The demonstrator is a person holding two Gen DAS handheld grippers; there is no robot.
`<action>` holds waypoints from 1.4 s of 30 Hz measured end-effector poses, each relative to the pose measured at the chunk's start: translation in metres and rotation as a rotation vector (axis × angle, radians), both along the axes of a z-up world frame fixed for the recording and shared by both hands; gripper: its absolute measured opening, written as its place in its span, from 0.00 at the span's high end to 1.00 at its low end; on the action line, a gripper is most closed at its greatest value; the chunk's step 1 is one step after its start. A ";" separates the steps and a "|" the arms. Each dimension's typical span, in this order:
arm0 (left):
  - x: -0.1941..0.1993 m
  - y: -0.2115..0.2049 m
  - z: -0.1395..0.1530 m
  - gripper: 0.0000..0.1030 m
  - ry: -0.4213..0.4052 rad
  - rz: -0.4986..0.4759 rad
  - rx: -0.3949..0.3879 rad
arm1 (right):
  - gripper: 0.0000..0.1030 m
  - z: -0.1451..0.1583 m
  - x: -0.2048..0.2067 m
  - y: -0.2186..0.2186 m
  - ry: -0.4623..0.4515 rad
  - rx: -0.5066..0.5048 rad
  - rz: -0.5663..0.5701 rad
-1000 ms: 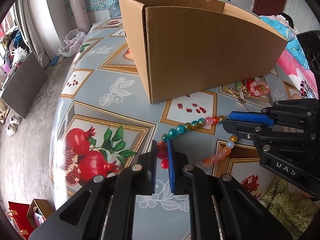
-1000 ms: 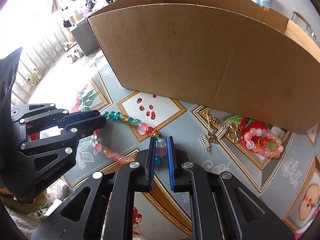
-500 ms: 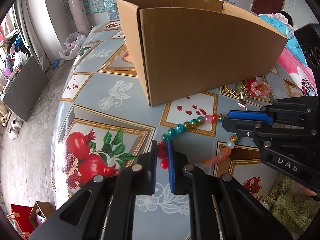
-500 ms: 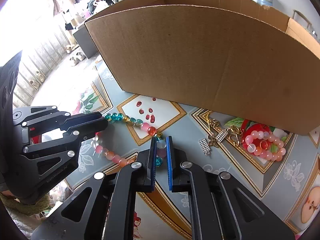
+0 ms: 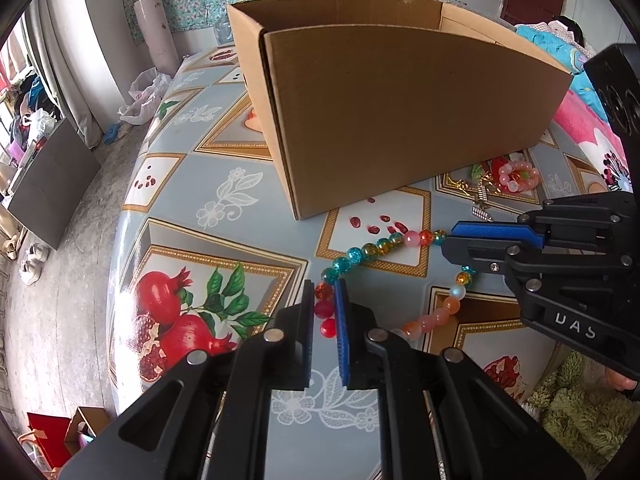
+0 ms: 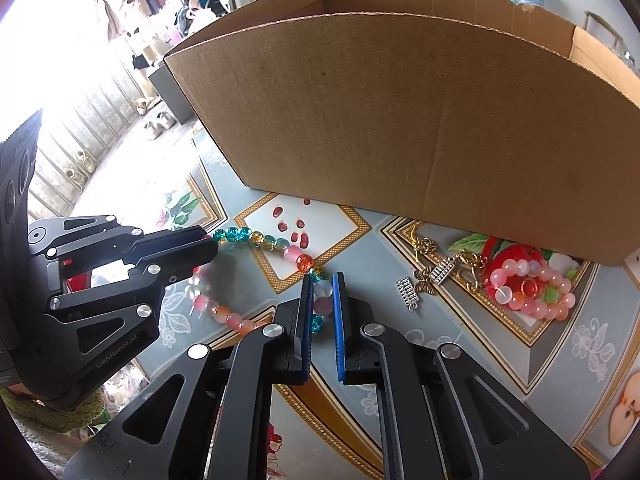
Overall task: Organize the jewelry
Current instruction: 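Lift the multicolour bead bracelet with the right gripper over the box, then lower the bead bracelet into the box and open the right gripper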
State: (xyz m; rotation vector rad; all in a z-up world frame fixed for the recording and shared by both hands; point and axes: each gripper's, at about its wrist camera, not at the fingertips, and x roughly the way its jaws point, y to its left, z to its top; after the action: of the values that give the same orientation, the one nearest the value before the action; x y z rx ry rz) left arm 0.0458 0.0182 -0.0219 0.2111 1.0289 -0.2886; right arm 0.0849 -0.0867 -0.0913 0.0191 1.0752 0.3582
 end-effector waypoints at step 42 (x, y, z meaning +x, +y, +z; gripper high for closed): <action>0.102 -0.053 0.175 0.91 -0.376 -0.203 -0.058 | 0.93 0.147 0.103 -0.098 -0.178 0.213 0.065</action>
State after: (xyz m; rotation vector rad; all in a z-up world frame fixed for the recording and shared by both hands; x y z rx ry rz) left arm 0.1480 -0.0346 0.1536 0.3054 0.6264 -0.4432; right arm 0.1883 -0.1843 0.0554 0.1404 0.8596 0.5223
